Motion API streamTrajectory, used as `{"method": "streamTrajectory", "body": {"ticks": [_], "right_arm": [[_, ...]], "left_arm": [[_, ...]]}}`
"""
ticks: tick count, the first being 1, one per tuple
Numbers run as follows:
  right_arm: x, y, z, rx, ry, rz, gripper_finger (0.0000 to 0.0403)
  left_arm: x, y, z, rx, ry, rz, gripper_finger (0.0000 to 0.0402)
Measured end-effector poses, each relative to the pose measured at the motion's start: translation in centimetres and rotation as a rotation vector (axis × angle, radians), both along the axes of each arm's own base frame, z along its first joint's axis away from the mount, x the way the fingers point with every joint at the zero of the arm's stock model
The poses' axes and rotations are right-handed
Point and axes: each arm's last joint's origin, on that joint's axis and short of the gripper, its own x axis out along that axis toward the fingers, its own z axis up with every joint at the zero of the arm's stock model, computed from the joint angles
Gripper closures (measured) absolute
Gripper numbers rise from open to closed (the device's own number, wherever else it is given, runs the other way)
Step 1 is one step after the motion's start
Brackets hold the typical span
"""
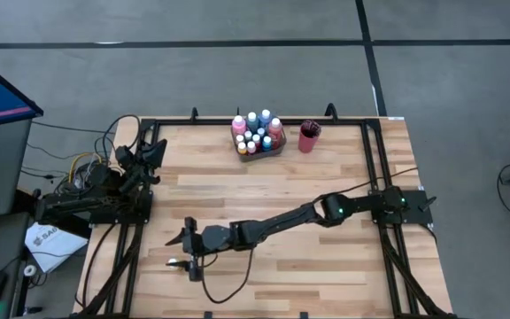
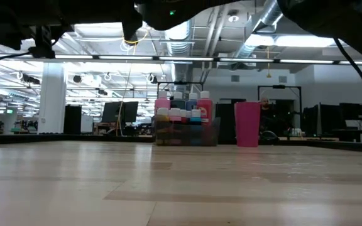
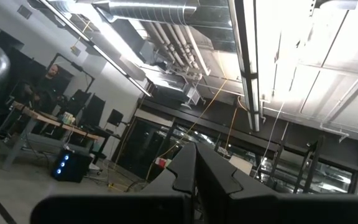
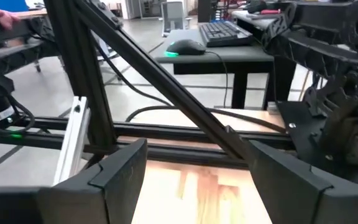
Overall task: Pick & Place Paint Supplies
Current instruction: Put the yellow paint bottle into the gray bin
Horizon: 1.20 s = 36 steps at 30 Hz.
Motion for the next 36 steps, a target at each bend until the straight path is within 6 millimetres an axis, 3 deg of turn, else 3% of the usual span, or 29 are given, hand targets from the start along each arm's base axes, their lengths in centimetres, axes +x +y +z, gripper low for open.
{"method": "streamTrajectory", "body": {"ticks": [6, 12, 17, 36], "right_arm": [[0.1, 0.0, -0.2, 0.002, -0.004, 0.004, 0.0133], [0.4, 0.5, -3.9, 0.006, -0.006, 0.036, 0.0133], [0.4, 0.5, -3.2, 0.020, -0.027, 0.035, 0.0133], [0.3, 0.8, -3.9, -0.034, 0.024, 0.070, 0.0133]], "left_arm": [[0.0, 0.0, 0.0, 0.000, 0.000, 0.000, 0.0400], [0.0, 0.0, 0.0, 0.000, 0.000, 0.000, 0.0400], [0.0, 0.0, 0.0, 0.000, -0.001, 0.000, 0.0400], [0.0, 0.0, 0.0, 0.000, 0.000, 0.000, 0.0400]]}}
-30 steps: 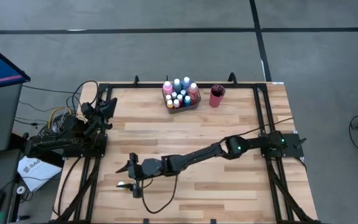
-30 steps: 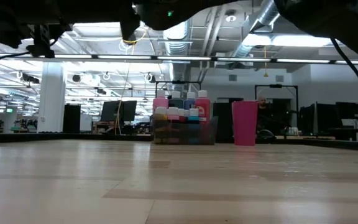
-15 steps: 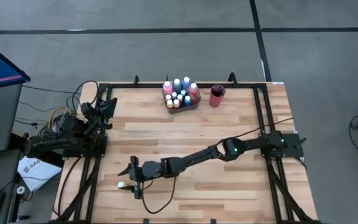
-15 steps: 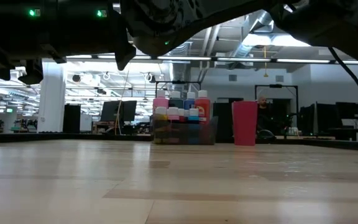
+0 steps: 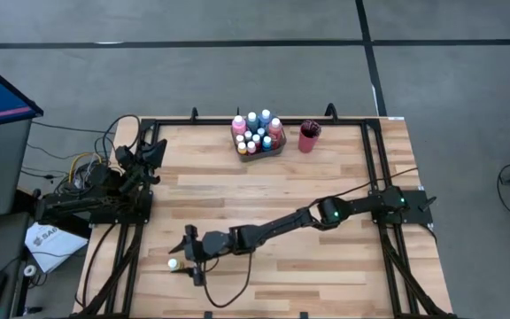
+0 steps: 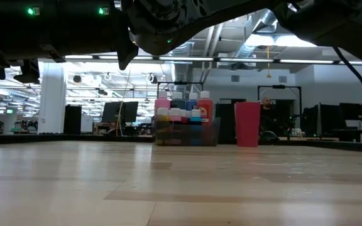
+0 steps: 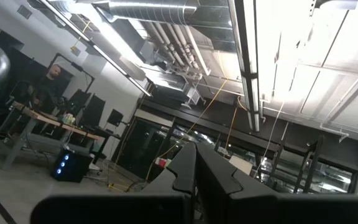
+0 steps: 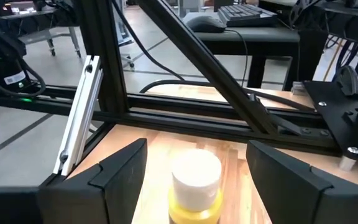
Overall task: Pick & Place Paint Supplies
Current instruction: Put the yellow paint bottle into the gray bin
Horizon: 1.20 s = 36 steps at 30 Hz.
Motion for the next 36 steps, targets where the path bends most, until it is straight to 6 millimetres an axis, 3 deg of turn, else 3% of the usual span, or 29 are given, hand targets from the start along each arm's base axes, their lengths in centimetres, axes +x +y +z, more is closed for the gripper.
{"method": "streamTrajectory", "body": {"ticks": [11, 16, 20, 25, 29, 36], "right_arm": [[-0.1, 0.3, -0.2, -0.016, 0.011, 0.040, 0.0133], [-0.1, 0.7, -1.2, -0.037, -0.013, 0.050, 0.0133], [0.0, 0.1, -0.7, 0.020, 0.005, 0.028, 0.0133], [0.1, -0.3, -1.6, -0.017, 0.040, 0.031, 0.0136], [0.0, 0.1, -1.2, -0.012, 0.025, 0.053, 0.0165], [0.0, 0.0, -1.2, -0.020, 0.016, 0.061, 0.0251]], "left_arm": [[0.0, 0.0, 0.0, 0.000, 0.000, 0.000, 0.0400], [0.0, 0.0, 0.0, 0.000, 0.000, 0.000, 0.0400], [0.0, 0.0, 0.0, 0.000, 0.000, 0.000, 0.0400], [0.0, 0.0, 0.0, 0.000, 0.000, 0.000, 0.0400], [0.0, 0.0, 0.0, 0.000, 0.000, 0.000, 0.0400], [0.0, 0.0, 0.0, 0.000, 0.000, 0.000, 0.0400]]}}
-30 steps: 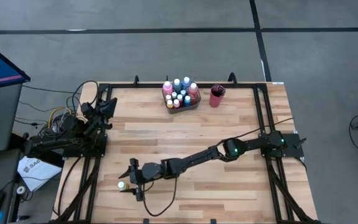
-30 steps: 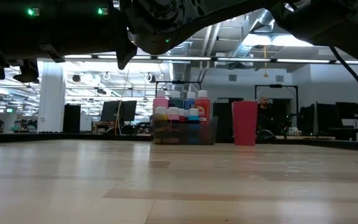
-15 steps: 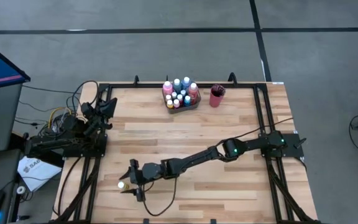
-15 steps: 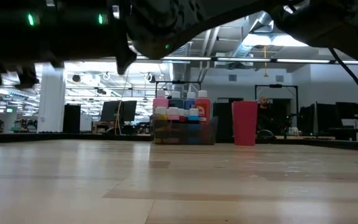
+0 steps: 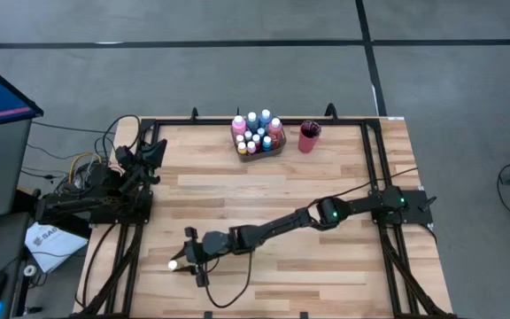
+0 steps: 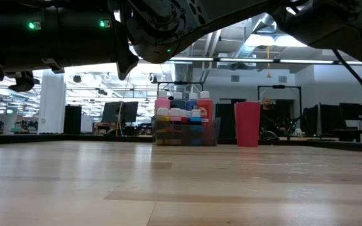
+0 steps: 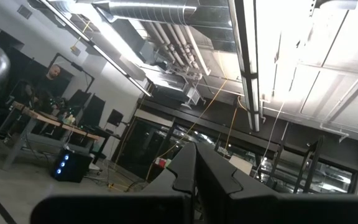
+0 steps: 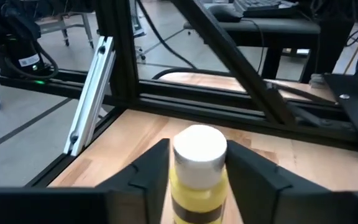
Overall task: Pick & Place Paint Supplies
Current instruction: Put the yellow paint bottle into the gray bin
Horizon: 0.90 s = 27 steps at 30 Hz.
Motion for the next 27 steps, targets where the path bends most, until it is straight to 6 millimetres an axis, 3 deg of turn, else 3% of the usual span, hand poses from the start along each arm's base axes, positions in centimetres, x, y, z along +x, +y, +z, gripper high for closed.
{"method": "streamTrajectory", "body": {"ticks": [7, 15, 27], "right_arm": [[0.0, 0.0, -0.1, 0.010, 0.013, 0.000, 0.0298], [0.1, -0.2, 0.1, 0.167, 0.054, -0.043, 0.0302], [0.4, -2.6, 3.0, 0.221, 0.074, -0.125, 0.0301]], "left_arm": [[0.0, 0.0, 0.0, 0.000, 0.000, 0.000, 0.0400], [0.0, 0.0, 0.0, 0.000, 0.000, 0.000, 0.0400], [0.0, 0.0, 0.0, 0.000, 0.000, 0.000, 0.0400]]}}
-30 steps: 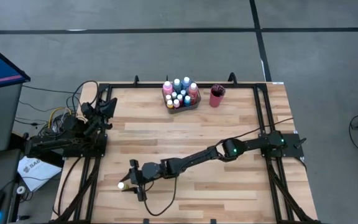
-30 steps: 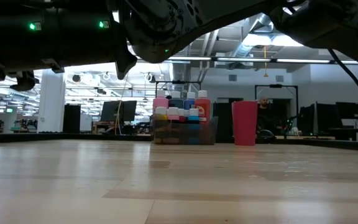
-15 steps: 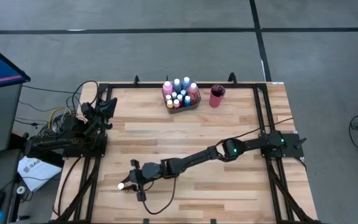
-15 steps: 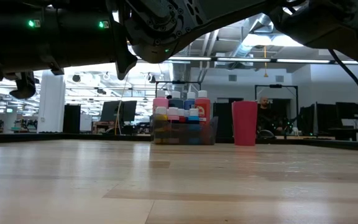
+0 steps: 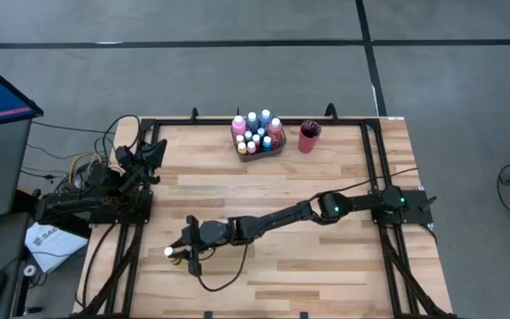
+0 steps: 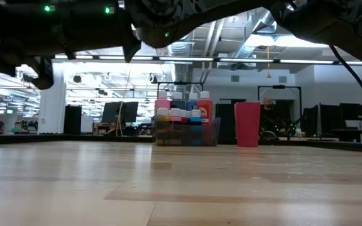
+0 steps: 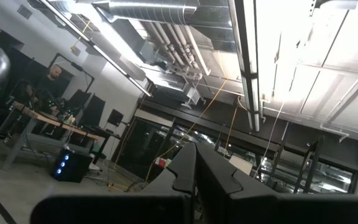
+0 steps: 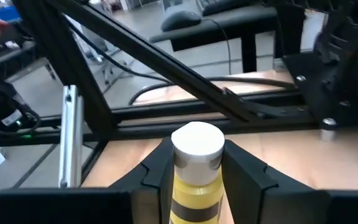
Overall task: Pick & Place Paint Supplies
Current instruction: Put the yellow paint bottle into the gray bin
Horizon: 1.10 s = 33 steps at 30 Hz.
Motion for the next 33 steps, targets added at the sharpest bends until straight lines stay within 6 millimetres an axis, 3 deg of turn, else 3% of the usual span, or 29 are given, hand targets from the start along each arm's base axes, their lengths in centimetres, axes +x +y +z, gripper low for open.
{"method": "streamTrajectory", "body": {"ticks": [6, 9, 12, 15, 20, 33], "right_arm": [[-0.8, -1.4, 2.6, -0.129, 0.065, 0.011, 0.0301], [-1.9, -2.7, 4.1, -0.157, 0.088, 0.003, 0.0301], [-3.8, -4.0, 4.1, -0.156, 0.127, -0.015, 0.0301], [-6.9, -4.8, 3.7, -0.133, 0.145, -0.047, 0.0301], [-13.7, -6.2, 4.2, -0.118, 0.092, -0.206, 0.0301], [-27.8, -15.0, 5.1, -0.200, 0.015, -0.801, 0.0300]], "left_arm": [[0.0, 0.0, 0.0, 0.000, 0.000, 0.000, 0.0400], [0.0, 0.0, 0.0, 0.000, 0.000, 0.000, 0.0400], [0.0, 0.0, 0.0, 0.000, -0.001, 0.000, 0.0400], [0.0, 0.0, 0.0, 0.000, -0.001, 0.000, 0.0400], [0.0, 0.0, 0.0, 0.000, 0.000, 0.001, 0.0400], [0.0, 0.0, 0.0, 0.000, -0.001, 0.000, 0.0400]]}}
